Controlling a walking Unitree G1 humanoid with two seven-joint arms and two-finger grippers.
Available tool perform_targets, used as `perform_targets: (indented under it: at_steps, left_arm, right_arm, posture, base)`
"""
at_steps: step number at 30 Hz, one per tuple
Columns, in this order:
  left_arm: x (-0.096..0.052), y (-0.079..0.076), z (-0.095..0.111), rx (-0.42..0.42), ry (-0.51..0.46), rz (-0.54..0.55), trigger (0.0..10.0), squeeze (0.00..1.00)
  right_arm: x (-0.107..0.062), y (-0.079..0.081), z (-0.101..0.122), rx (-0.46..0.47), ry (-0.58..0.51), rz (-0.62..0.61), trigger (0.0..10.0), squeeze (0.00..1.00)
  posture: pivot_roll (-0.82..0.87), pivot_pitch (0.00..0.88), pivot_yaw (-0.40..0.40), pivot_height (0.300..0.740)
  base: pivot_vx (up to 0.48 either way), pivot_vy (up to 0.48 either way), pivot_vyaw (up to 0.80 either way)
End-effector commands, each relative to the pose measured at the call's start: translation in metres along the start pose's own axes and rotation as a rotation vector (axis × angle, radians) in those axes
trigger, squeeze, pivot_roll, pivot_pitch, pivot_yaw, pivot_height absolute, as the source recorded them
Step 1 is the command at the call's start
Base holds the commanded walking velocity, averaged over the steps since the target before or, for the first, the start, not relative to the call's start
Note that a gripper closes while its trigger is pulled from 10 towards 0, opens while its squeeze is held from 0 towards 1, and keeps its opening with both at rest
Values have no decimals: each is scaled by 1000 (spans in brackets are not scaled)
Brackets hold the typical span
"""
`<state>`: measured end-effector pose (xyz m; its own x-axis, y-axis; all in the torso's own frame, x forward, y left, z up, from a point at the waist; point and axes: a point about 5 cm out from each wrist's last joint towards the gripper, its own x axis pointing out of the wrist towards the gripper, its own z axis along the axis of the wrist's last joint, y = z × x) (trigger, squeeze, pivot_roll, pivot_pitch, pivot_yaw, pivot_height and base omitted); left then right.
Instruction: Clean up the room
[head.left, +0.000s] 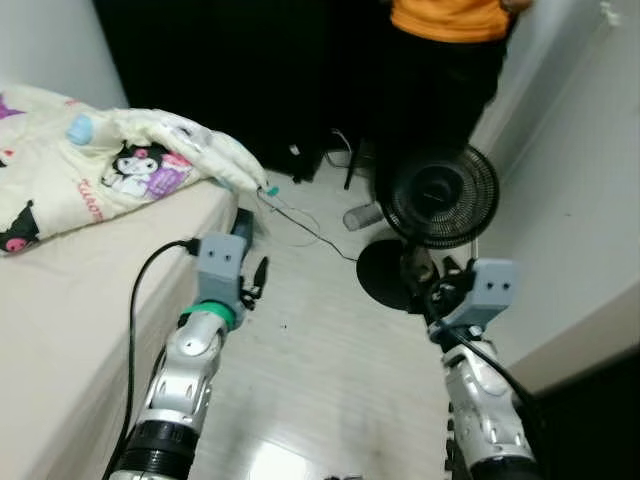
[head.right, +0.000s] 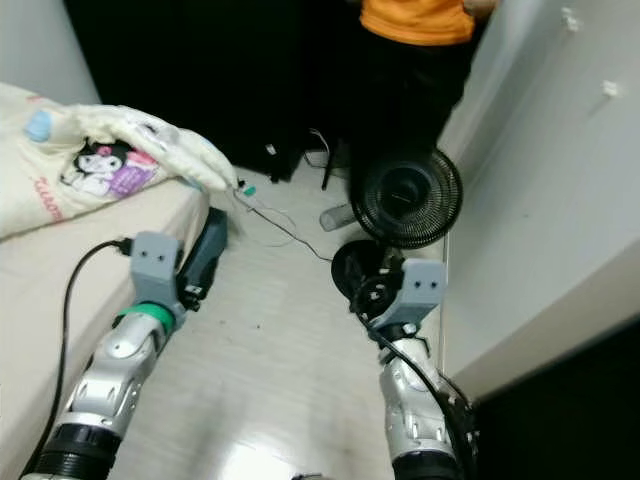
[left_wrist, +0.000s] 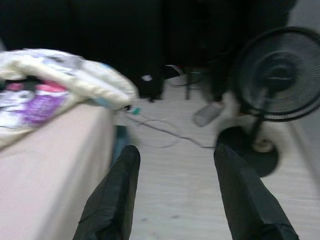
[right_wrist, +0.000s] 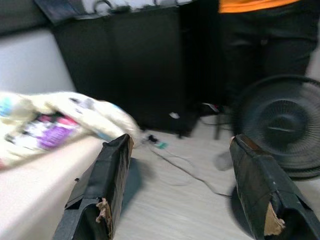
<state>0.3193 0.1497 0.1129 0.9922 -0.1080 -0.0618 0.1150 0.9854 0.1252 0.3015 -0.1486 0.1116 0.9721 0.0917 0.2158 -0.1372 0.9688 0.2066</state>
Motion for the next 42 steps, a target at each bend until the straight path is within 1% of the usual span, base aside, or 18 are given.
perform_targets:
  at_steps: [1, 31, 42]
  left_arm:
    - [-1, -1, -5, -9, 17, 0, 10000, 0]
    - [0, -3, -5, -10, 17, 0, 10000, 0]
    - [0, -1, -5, -7, 16, 9, 10000, 0]
  right_arm:
    - [-4, -2, -5, -5, 25, -4, 10000, 0]
    - [-4, -3, -7, 7, 31, -8, 10000, 0]
    - [-4, -1, -6, 4, 27, 8, 10000, 0]
  posture:
    - [52, 58, 20, 733]
    - [50, 61, 18, 733]
    - [50, 58, 17, 733]
  base:
    - [465, 0, 0]
    - [463, 0, 0]
    - [461, 0, 0]
